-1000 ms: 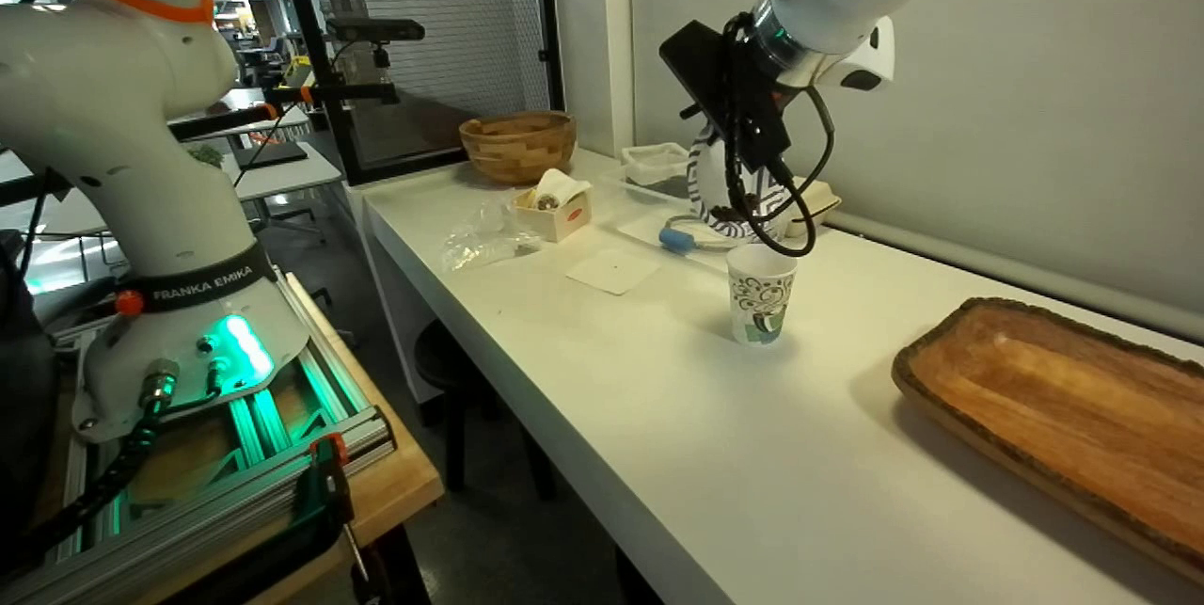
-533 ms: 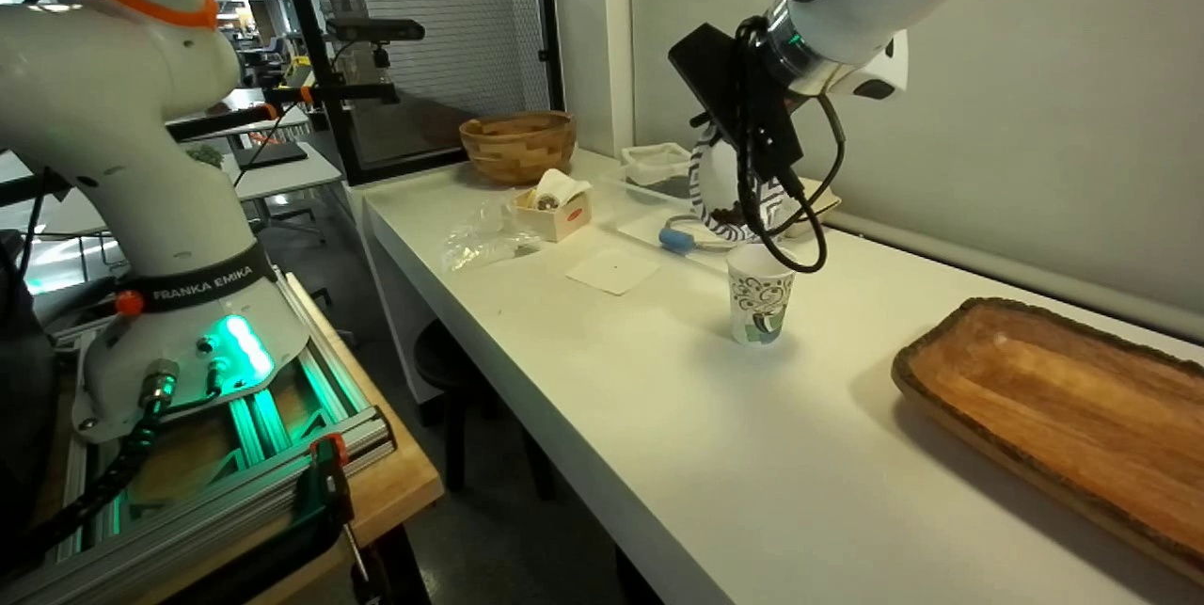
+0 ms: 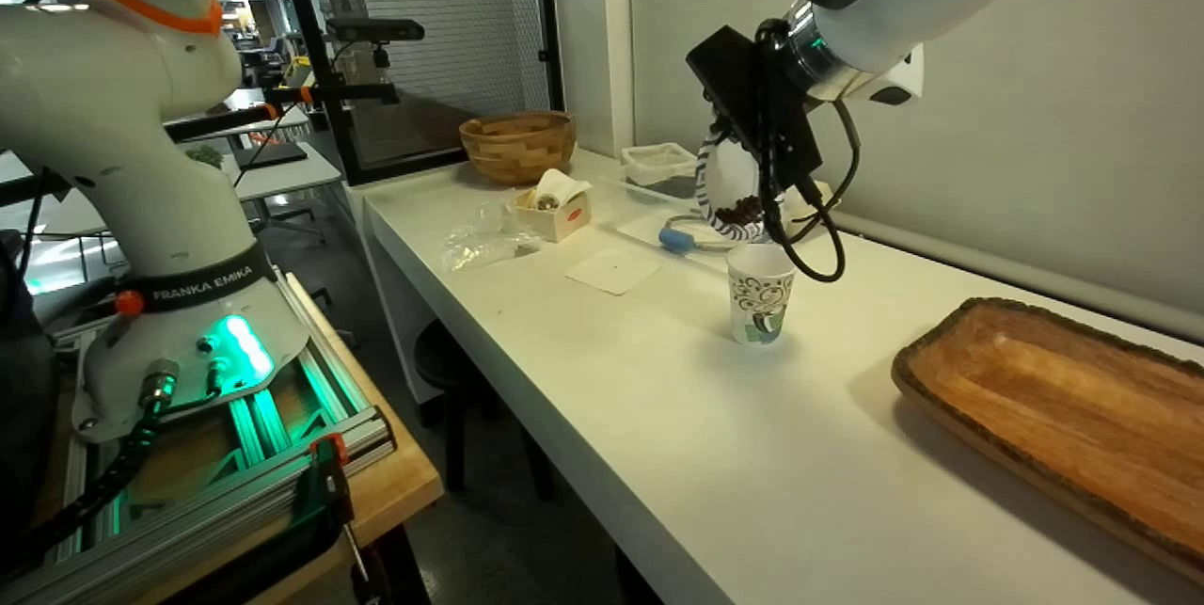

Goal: Pour the contents in the bowl into the coffee cup.

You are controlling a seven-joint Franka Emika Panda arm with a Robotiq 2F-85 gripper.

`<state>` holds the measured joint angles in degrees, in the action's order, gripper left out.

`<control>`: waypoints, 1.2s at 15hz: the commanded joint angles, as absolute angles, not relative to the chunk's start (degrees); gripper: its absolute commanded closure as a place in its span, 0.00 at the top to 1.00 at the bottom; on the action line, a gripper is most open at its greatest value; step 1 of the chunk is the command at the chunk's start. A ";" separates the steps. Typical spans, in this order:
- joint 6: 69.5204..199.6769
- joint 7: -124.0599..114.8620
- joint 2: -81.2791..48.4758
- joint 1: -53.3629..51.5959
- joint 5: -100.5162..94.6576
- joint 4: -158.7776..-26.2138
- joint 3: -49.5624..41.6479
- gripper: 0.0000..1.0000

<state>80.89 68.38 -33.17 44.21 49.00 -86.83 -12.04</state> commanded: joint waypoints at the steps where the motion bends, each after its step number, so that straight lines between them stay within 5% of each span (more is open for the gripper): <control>1: 78.31 68.22 -36.62 45.69 50.23 -82.36 -10.96 0.02; 18: 70.77 67.40 -43.16 50.07 52.28 -73.99 -7.75 0.02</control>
<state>73.65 68.32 -40.64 48.62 50.77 -77.21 -8.70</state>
